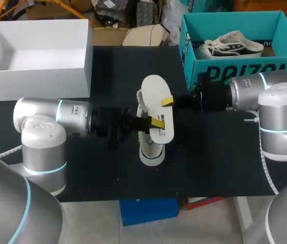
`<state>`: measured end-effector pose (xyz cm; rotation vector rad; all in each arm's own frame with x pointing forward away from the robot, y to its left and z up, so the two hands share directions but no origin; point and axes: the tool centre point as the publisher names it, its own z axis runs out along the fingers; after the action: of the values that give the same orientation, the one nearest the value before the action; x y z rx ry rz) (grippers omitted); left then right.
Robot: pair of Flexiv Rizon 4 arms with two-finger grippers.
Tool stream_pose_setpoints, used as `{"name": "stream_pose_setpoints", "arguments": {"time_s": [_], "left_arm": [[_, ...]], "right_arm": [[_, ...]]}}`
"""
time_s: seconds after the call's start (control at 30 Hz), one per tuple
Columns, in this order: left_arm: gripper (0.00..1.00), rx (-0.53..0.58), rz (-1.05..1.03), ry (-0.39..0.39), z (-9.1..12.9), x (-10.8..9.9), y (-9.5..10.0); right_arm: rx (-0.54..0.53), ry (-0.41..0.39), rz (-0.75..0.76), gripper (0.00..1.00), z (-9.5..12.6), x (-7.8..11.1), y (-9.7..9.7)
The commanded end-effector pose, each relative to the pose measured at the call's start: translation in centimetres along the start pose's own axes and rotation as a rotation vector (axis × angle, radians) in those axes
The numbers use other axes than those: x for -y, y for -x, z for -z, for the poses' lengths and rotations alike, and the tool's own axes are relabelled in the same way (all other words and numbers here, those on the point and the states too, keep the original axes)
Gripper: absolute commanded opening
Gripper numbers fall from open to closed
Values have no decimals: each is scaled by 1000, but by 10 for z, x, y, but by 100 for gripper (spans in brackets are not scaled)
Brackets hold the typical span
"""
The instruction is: Take the shoe out of the shoebox, open the shoe tongue, remove and reinsert the insole, then place the shoe into the shoebox
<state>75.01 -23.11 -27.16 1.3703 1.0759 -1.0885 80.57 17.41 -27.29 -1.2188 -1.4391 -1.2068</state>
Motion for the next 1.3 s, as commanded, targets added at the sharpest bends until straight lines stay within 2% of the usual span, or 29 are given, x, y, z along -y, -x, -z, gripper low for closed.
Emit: {"name": "stream_pose_setpoints", "arguments": {"time_s": [0.03,0.17,0.23,0.27,0.4,0.53,0.7,1.0,1.3], "left_arm": [[100,-134,-2,34,12,2,6],[100,-507,6,73,40,11,11],[100,-741,14,53,62,21,13],[100,-824,32,39,72,25,14],[100,-1083,96,-22,103,36,26],[100,-1327,85,-29,109,36,39],[100,-1463,41,-16,87,26,48],[100,-1462,3,-18,46,4,54],[100,-1421,-44,-40,15,0,67]], "right_arm": [[1,0,-1,0,-2,0,1],[1,0,-1,0,-2,0,1],[1,0,-1,0,-2,0,1],[1,0,-1,0,-2,0,1],[1,0,-1,0,-2,0,1],[1,0,-1,0,-2,0,1],[1,0,-1,0,-2,0,1],[1,0,-1,0,-2,0,1],[1,0,-1,0,-2,0,1]]}}
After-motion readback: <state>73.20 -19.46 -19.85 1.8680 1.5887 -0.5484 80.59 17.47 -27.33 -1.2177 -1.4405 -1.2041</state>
